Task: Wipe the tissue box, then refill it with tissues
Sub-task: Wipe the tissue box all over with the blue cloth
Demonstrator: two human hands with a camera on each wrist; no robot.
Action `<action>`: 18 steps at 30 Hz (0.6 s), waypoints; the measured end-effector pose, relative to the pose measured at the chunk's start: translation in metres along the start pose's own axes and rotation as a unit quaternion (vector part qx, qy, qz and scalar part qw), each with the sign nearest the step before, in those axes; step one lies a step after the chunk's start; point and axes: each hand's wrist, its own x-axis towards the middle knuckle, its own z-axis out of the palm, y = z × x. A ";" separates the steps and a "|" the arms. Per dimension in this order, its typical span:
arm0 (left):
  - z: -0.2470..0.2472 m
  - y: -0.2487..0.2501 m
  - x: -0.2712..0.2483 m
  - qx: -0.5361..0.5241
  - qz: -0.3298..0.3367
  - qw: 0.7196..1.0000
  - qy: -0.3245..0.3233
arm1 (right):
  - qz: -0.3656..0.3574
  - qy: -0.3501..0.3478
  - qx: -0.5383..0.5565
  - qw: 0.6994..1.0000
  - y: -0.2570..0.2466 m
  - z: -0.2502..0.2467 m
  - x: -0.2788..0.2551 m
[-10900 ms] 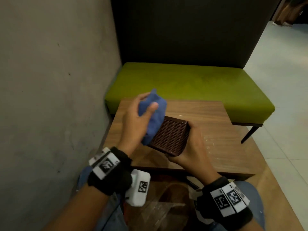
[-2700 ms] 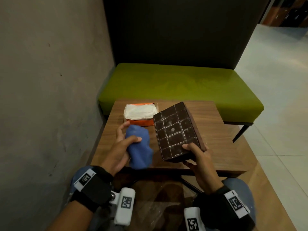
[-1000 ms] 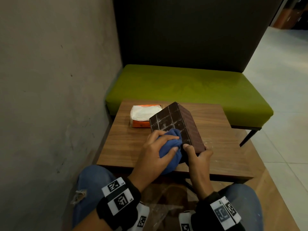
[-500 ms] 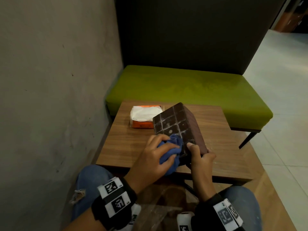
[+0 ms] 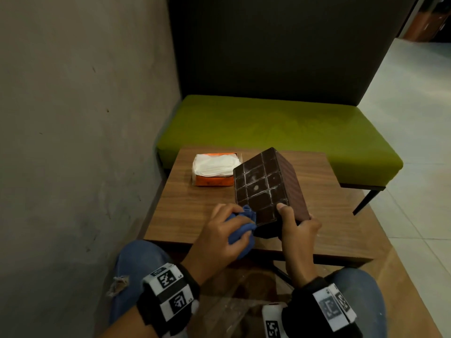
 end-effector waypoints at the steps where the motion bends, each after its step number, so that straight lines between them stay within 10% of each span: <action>1: 0.003 0.009 0.004 -0.012 0.003 1.000 0.007 | 0.001 -0.001 0.005 1.000 -0.001 0.002 -0.001; 18: 0.000 0.018 0.030 -0.021 -0.022 0.999 0.037 | 0.016 -0.029 0.012 0.999 -0.007 0.009 -0.019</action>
